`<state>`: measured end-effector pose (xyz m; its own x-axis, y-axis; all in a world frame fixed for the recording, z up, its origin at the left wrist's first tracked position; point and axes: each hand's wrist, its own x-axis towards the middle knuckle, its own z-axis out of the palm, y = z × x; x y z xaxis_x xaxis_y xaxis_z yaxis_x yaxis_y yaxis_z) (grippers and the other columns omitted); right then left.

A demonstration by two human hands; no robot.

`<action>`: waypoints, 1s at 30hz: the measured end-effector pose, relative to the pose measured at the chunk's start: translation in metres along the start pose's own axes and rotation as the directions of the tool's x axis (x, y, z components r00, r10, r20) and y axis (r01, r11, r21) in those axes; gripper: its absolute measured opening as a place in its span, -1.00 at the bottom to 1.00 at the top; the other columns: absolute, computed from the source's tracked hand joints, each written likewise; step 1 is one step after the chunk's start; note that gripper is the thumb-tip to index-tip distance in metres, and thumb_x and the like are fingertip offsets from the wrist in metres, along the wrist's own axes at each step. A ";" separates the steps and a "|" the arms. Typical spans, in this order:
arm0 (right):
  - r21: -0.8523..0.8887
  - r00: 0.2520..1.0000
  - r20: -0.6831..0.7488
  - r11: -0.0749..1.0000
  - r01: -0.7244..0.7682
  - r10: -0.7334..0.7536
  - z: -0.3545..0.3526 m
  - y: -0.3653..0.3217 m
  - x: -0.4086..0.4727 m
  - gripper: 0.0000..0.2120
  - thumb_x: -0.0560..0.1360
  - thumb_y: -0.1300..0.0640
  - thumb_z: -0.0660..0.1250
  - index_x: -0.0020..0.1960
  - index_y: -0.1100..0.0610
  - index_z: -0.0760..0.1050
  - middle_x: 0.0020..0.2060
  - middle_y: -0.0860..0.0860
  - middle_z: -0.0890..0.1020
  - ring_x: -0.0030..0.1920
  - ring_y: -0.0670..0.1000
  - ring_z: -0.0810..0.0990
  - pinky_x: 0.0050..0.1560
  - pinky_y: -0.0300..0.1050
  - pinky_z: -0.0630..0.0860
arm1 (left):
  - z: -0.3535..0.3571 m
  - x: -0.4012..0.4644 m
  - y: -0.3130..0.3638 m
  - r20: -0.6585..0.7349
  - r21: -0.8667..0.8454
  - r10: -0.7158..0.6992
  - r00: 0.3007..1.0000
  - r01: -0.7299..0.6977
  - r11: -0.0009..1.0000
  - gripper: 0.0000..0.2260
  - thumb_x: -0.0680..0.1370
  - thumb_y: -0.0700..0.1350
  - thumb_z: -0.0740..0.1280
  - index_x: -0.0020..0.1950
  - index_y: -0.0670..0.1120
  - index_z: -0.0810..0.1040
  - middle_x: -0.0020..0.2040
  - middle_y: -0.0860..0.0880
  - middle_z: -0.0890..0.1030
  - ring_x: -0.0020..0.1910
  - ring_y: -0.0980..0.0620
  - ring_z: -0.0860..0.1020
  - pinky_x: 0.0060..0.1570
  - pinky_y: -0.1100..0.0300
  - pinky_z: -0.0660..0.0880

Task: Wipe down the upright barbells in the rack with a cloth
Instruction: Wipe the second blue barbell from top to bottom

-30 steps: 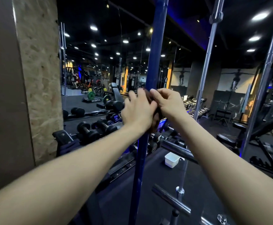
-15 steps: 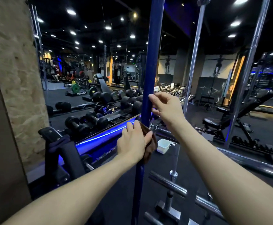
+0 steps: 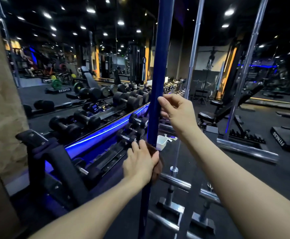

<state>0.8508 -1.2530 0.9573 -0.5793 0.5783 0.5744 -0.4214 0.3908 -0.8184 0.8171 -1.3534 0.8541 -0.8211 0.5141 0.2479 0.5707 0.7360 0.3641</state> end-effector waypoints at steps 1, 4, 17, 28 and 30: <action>-0.013 1.000 0.000 1.000 -0.009 0.009 -0.001 0.002 0.000 -0.87 0.54 0.27 0.32 -0.16 0.11 0.55 -0.40 -0.04 0.54 -0.42 -0.11 0.43 -0.42 -0.32 0.40 | -0.004 0.004 0.002 -0.014 0.000 0.018 1.000 -0.018 1.000 -0.53 0.58 0.23 0.11 0.30 -0.08 0.24 0.27 -0.09 0.34 0.28 -0.11 0.37 0.02 -0.01 0.42; -0.033 1.000 0.004 0.999 -0.013 0.013 -0.001 -0.001 -0.004 -0.82 0.54 0.27 0.32 -0.20 0.08 0.54 -0.47 -0.10 0.51 -0.48 -0.18 0.42 -0.45 -0.33 0.39 | -0.041 0.020 0.018 -0.159 -0.085 0.074 0.985 -0.088 0.993 -0.55 0.58 0.21 0.12 0.30 -0.10 0.27 0.27 -0.13 0.36 0.28 -0.15 0.37 0.00 -0.04 0.40; -0.071 0.997 -0.073 0.997 -0.038 0.033 0.012 -0.002 -0.015 -0.90 0.56 0.25 0.29 -0.07 0.26 0.56 -0.40 0.01 0.48 -0.41 -0.08 0.40 -0.32 -0.22 0.45 | -0.011 0.001 -0.004 -0.052 -0.045 0.057 0.997 -0.060 0.997 -0.54 0.58 0.23 0.09 0.29 -0.10 0.27 0.28 -0.13 0.36 0.28 -0.14 0.38 0.04 -0.03 0.43; -0.020 0.998 -0.043 0.999 -0.049 0.048 0.010 -0.009 -0.019 -0.84 0.56 0.22 0.29 -0.19 0.13 0.55 -0.34 0.12 0.49 -0.39 -0.08 0.42 -0.38 -0.32 0.45 | -0.014 0.007 -0.008 -0.071 -0.045 0.115 0.991 -0.118 0.992 -0.52 0.58 0.24 0.06 0.30 -0.09 0.25 0.26 -0.13 0.38 0.26 -0.15 0.40 0.04 -0.03 0.43; -0.020 0.998 -0.045 0.999 -0.041 0.040 0.011 -0.005 -0.021 -0.86 0.56 0.24 0.28 -0.16 0.14 0.55 -0.33 0.12 0.50 -0.39 -0.07 0.41 -0.36 -0.28 0.44 | -0.002 0.009 -0.010 -0.039 -0.036 0.087 0.995 -0.089 0.995 -0.52 0.58 0.25 0.06 0.29 -0.10 0.25 0.27 -0.12 0.38 0.27 -0.15 0.40 0.05 -0.02 0.43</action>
<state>0.8574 -1.2752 0.9497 -0.5634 0.6252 0.5401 -0.3836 0.3811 -0.8412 0.8039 -1.3576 0.8547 -0.7678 0.5589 0.3131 0.6407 0.6711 0.3730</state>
